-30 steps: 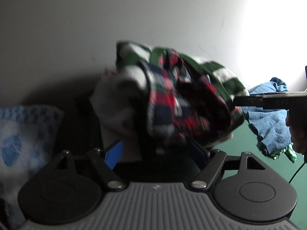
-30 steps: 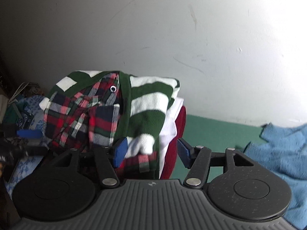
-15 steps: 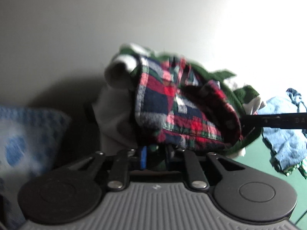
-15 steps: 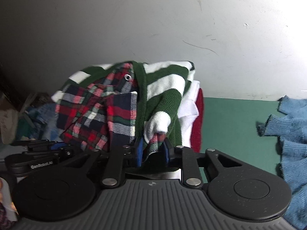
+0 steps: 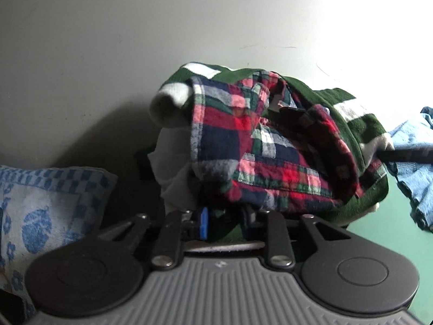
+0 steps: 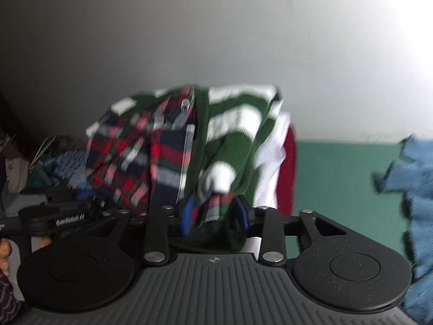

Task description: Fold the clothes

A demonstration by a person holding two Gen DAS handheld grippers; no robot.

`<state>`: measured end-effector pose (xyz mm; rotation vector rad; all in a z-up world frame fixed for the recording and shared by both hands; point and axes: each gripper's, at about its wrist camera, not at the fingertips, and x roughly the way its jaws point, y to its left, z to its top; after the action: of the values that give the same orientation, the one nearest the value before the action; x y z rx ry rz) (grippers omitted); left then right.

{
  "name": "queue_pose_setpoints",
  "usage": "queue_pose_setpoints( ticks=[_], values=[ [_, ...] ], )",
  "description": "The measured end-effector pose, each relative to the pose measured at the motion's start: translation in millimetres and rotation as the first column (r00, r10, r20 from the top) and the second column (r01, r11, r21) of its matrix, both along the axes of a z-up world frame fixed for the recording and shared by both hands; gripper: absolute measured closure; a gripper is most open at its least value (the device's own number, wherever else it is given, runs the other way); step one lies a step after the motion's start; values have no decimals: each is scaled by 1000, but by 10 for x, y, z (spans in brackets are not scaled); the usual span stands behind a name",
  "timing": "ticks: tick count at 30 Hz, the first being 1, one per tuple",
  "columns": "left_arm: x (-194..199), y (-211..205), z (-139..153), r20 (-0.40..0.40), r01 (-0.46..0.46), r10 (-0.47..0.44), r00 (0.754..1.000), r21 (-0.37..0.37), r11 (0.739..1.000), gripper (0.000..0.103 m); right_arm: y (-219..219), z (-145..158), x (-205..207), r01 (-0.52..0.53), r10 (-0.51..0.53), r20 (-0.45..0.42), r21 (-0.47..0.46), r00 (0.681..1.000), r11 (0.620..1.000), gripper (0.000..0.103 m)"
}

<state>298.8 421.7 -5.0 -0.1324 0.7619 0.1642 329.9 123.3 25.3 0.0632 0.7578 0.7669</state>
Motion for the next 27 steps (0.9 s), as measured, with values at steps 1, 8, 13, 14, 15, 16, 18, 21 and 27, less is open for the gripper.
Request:
queue_pose_setpoints(
  ticks=[1, 8, 13, 14, 15, 16, 18, 21, 27],
  values=[
    [-11, 15, 8, 3, -1, 1, 1000, -12, 1000, 70, -42, 51, -1, 3, -3, 9, 19, 1000, 1000, 59],
    [-196, 208, 233, 85, 9, 1, 996, -115, 993, 47, 270, -54, 161, 37, -39, -45, -38, 998, 999, 71],
    [-119, 455, 465, 131, -16, 36, 991, -151, 988, 29, 268, -16, 123, 33, -33, 5, -79, 999, 996, 90],
    [-83, 490, 486, 132, -1, 26, 991, -192, 981, 26, 266, -6, 114, 32, -31, 16, -87, 999, 996, 91],
    [-58, 506, 500, 138, 13, 18, 990, -223, 975, 24, 260, 22, 109, 33, -30, 27, -91, 999, 995, 93],
    [-37, 512, 512, 145, 25, 12, 989, -247, 969, 20, 252, 55, 104, 33, -30, 39, -93, 999, 995, 94],
    [-27, 521, 527, 164, 35, 12, 986, -286, 958, 18, 245, 96, 101, 35, -28, 65, -117, 997, 993, 94],
    [-101, 526, 530, 188, 56, 3, 982, -308, 950, 13, 225, 140, 102, 39, -25, 98, -153, 995, 987, 95],
    [-284, 461, 527, 187, 109, -67, 980, -224, 968, 5, 129, 136, 149, 47, -20, 121, -225, 993, 973, 96]
  ],
)
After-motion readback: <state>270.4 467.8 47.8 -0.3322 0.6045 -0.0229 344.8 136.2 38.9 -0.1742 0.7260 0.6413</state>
